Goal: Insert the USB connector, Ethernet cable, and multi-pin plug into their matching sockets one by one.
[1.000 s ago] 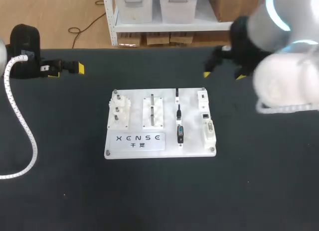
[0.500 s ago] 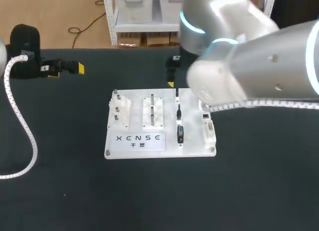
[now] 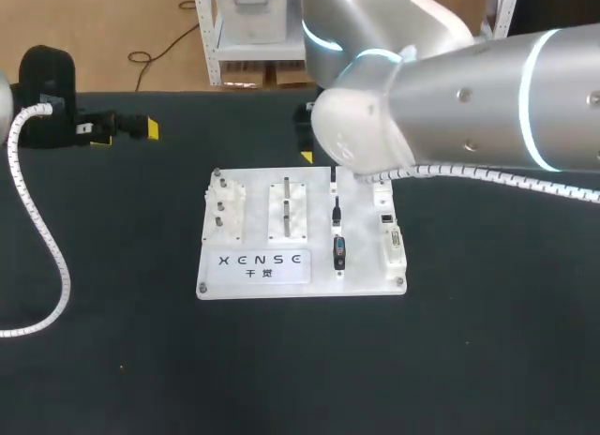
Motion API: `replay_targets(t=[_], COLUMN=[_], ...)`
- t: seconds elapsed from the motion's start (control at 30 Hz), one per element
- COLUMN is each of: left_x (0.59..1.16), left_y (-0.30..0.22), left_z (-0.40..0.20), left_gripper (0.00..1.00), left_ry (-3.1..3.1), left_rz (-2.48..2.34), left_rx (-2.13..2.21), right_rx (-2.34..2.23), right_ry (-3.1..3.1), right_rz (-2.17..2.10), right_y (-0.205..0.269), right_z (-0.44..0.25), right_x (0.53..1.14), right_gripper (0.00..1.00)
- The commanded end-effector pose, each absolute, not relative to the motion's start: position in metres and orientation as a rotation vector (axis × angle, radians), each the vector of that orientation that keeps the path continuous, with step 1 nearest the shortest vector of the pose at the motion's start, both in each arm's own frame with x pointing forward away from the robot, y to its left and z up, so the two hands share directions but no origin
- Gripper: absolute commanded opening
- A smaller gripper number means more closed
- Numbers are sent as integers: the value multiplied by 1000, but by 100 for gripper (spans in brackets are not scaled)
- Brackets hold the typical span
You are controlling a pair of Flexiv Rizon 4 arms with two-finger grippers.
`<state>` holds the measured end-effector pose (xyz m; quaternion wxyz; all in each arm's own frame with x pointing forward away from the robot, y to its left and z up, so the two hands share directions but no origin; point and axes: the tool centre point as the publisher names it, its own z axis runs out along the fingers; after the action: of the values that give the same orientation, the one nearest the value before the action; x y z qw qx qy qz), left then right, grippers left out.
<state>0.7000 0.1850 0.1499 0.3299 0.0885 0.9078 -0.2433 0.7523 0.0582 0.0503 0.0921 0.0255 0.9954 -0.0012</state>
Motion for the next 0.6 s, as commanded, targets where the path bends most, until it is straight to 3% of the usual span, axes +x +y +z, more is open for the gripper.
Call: replay_targets(t=[0.03,0.6], left_x=[700,700], left_y=[185,185], left_z=[150,150], left_gripper=[100,100], left_ry=[2374,2374], left_rz=[-636,-636], left_rx=[231,231], right_rx=[77,149], right_ry=[2939,2964], right_rz=[9,55], right_y=[53,52], right_z=[51,47], right_x=[745,748], right_gripper=[100,100])
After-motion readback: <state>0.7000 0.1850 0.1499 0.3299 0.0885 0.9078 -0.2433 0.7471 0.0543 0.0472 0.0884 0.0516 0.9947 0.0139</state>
